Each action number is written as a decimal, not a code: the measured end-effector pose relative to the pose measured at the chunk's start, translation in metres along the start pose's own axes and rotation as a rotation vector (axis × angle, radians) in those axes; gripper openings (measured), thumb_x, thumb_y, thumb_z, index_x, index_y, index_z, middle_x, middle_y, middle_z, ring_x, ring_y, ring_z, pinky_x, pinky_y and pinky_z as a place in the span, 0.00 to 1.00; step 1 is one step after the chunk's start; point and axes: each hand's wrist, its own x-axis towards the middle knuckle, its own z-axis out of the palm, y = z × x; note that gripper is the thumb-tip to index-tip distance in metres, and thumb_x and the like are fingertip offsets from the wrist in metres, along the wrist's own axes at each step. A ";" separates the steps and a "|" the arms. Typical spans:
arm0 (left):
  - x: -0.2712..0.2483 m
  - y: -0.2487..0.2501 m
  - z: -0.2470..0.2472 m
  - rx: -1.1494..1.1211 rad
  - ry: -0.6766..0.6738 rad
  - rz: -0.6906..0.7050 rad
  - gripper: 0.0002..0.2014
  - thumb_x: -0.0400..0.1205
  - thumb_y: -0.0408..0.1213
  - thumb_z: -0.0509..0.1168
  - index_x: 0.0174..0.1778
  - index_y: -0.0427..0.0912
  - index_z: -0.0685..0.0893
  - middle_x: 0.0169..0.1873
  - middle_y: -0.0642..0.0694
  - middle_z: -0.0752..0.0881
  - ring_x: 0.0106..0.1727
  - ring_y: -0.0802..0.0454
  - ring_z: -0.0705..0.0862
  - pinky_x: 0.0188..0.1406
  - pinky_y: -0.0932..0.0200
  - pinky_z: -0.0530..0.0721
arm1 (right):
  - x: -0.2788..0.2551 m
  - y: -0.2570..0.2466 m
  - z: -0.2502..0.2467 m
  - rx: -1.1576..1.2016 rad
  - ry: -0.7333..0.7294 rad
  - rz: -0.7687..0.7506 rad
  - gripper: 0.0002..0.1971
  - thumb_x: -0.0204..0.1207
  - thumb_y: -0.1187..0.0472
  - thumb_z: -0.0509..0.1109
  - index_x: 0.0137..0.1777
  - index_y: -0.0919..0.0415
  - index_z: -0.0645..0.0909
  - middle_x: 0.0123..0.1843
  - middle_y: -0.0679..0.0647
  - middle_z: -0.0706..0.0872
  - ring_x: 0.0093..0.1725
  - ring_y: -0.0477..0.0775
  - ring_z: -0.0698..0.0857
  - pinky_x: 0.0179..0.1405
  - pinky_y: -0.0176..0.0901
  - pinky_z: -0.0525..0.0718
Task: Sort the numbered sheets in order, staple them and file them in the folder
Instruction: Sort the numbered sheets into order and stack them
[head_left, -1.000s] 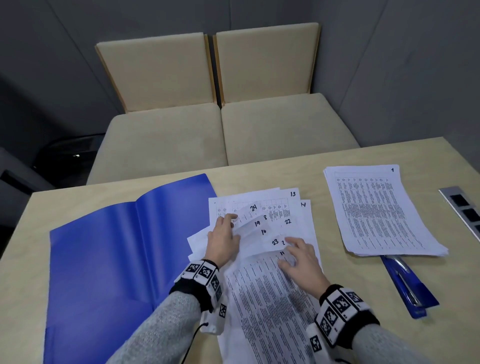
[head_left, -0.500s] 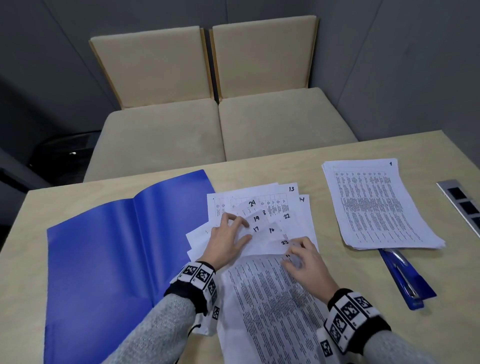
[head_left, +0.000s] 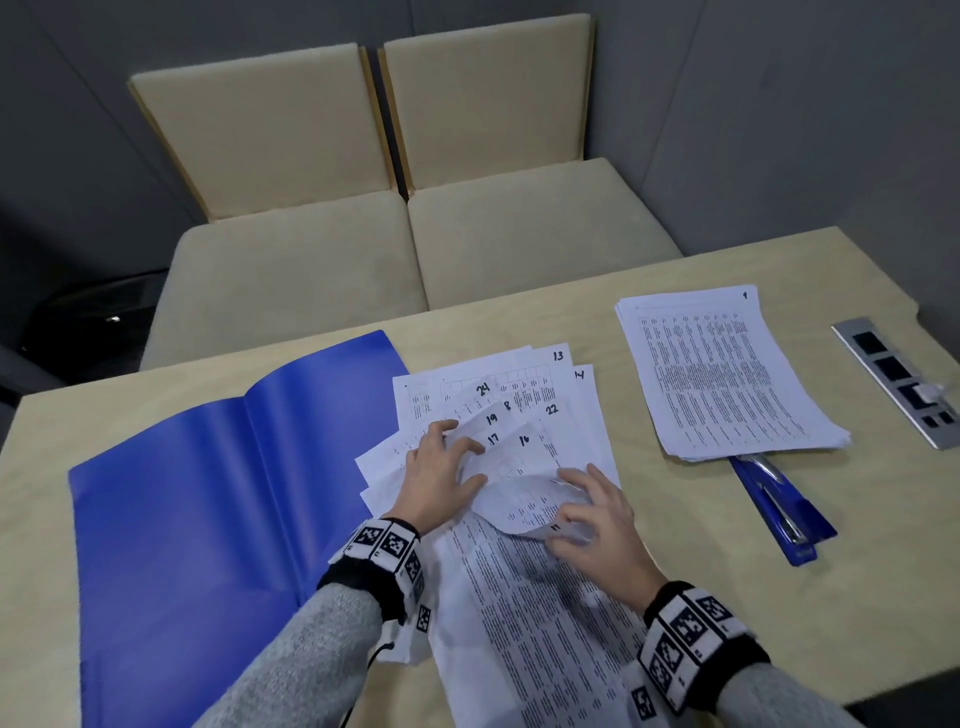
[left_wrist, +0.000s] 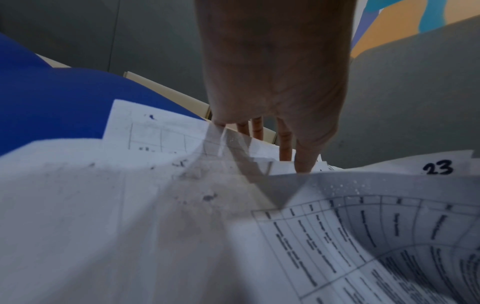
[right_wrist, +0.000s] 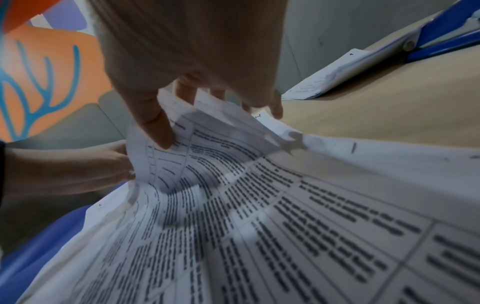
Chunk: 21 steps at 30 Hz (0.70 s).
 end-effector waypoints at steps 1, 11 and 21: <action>0.000 0.000 0.000 0.005 -0.003 0.003 0.18 0.78 0.49 0.68 0.64 0.53 0.79 0.74 0.46 0.63 0.74 0.48 0.67 0.72 0.45 0.62 | -0.001 0.000 -0.001 0.002 -0.030 0.014 0.09 0.66 0.59 0.75 0.30 0.51 0.78 0.73 0.34 0.65 0.80 0.41 0.50 0.79 0.56 0.48; -0.004 -0.003 -0.002 0.024 -0.037 0.007 0.19 0.78 0.53 0.67 0.64 0.52 0.79 0.75 0.46 0.63 0.75 0.48 0.65 0.73 0.44 0.61 | -0.011 0.003 -0.001 0.095 0.126 0.071 0.08 0.61 0.55 0.76 0.25 0.47 0.80 0.85 0.43 0.51 0.84 0.46 0.41 0.79 0.53 0.51; -0.006 -0.008 0.000 0.042 -0.023 0.034 0.20 0.78 0.54 0.67 0.64 0.52 0.79 0.75 0.44 0.63 0.76 0.46 0.64 0.74 0.44 0.61 | -0.012 0.004 0.000 -0.002 0.128 0.085 0.09 0.64 0.50 0.74 0.26 0.42 0.78 0.63 0.30 0.74 0.75 0.37 0.57 0.78 0.65 0.47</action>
